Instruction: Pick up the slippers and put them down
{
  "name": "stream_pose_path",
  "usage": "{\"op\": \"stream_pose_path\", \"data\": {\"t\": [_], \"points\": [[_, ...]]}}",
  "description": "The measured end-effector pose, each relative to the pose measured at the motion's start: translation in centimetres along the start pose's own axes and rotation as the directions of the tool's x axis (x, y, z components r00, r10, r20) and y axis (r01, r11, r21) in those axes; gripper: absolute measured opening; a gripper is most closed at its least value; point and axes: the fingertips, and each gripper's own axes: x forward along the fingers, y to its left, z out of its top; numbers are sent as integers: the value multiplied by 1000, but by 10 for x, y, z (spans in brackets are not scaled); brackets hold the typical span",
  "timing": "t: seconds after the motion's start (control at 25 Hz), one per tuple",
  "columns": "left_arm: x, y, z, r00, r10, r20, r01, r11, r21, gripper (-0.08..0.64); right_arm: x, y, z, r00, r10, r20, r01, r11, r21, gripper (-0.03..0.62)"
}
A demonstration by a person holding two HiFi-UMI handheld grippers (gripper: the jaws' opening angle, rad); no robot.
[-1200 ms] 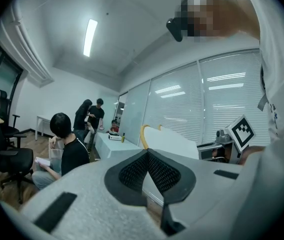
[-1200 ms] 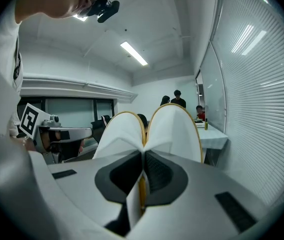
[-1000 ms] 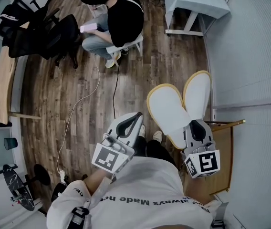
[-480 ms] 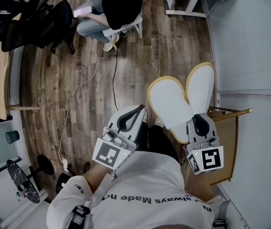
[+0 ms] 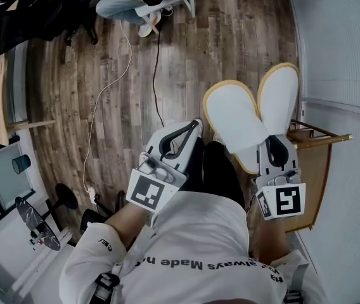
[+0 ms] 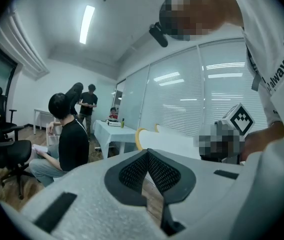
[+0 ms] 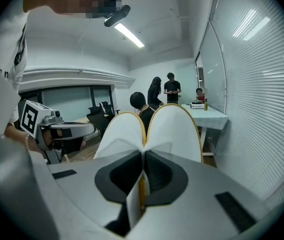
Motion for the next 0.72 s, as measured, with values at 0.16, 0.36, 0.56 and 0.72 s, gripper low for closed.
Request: {"op": "stream_pose_path", "data": {"t": [0.16, 0.36, 0.56, 0.72], "points": [[5, 4, -26, 1000, -6, -10, 6, 1000, 1, 11, 18, 0, -26, 1000, 6, -23, -5, 1000, 6, 21], [17, 13, -57, 1000, 2, -21, -2, 1000, -1, 11, 41, 3, -58, 999, 14, -51, -13, 999, 29, 21], [32, 22, -84, 1000, 0, -27, 1, 1000, 15, 11, 61, -4, -84, 998, 9, -64, -7, 999, 41, 21], [43, 31, -110, 999, 2, -44, -2, 1000, 4, 11, 79, -10, -106, 996, 8, -87, -4, 999, 39, 21]]}}
